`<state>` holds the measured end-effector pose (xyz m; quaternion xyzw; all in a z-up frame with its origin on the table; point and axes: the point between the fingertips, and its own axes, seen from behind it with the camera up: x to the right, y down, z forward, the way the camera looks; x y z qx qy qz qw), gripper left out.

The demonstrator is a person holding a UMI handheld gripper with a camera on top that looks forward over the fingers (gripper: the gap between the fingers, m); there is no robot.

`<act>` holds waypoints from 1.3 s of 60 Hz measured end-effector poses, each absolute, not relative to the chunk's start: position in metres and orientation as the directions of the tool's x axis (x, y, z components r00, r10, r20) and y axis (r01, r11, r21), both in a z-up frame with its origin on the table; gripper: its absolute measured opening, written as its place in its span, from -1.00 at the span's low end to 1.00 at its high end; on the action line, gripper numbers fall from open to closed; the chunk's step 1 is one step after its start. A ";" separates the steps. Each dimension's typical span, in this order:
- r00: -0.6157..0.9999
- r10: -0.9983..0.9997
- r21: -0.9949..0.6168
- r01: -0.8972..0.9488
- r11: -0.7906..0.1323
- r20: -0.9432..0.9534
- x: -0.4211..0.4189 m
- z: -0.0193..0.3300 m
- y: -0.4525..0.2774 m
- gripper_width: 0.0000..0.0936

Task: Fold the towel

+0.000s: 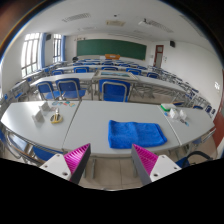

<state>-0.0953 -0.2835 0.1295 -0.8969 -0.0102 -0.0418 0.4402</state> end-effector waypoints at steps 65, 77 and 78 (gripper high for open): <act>0.959 0.128 -0.757 -0.115 -0.644 -0.254 -0.139 0.091 -0.111 -0.93; 0.979 0.065 -0.755 -0.107 -0.647 -0.194 -0.073 0.091 -0.089 -0.90; 0.983 0.055 -0.750 -0.096 -0.655 -0.174 -0.064 0.085 -0.089 -0.86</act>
